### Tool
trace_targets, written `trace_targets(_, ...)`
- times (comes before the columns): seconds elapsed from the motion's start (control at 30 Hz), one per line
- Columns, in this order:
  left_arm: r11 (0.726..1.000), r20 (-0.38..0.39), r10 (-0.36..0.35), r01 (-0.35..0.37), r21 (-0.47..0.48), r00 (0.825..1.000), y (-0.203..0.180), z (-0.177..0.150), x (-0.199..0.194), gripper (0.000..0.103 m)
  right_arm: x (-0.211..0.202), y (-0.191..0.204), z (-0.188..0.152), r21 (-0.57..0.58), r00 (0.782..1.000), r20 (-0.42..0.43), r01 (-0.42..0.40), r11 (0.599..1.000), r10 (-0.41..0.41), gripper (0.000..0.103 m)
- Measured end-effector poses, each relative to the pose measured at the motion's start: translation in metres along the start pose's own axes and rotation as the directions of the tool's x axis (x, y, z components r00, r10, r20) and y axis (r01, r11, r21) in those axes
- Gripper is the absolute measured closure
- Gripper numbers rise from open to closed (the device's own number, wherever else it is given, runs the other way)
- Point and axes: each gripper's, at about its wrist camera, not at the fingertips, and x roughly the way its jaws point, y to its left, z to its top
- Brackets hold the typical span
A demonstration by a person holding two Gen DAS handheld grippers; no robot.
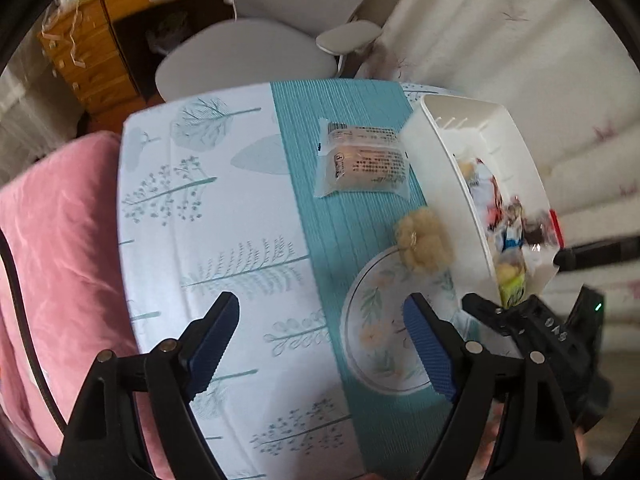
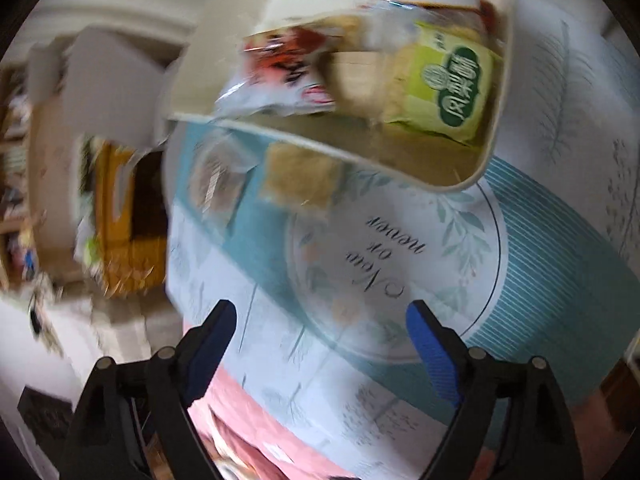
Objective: Organize snacks
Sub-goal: 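Withdraw both grippers from the tray toward the last two bags, then grasp the clear bread bag with the left gripper while the right grasps the clear crumb-cake bag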
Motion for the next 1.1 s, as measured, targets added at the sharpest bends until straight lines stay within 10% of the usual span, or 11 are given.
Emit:
trace_targets(0.57,0.998,-0.075,-0.011,0.015,0.058,0.997,-0.038,0.123,0.096,0.02,0.071,0.049,0.013,0.161,0.948,0.284,0.103,0.982,-0.146,0.016)
trace_targets(1.1,0.996,-0.18,-0.006,0.021,0.083,0.984,-0.06,0.14,0.182,0.009,0.104,0.07,0.042,0.225,0.911,0.227,0.293,0.929,-0.343,0.016)
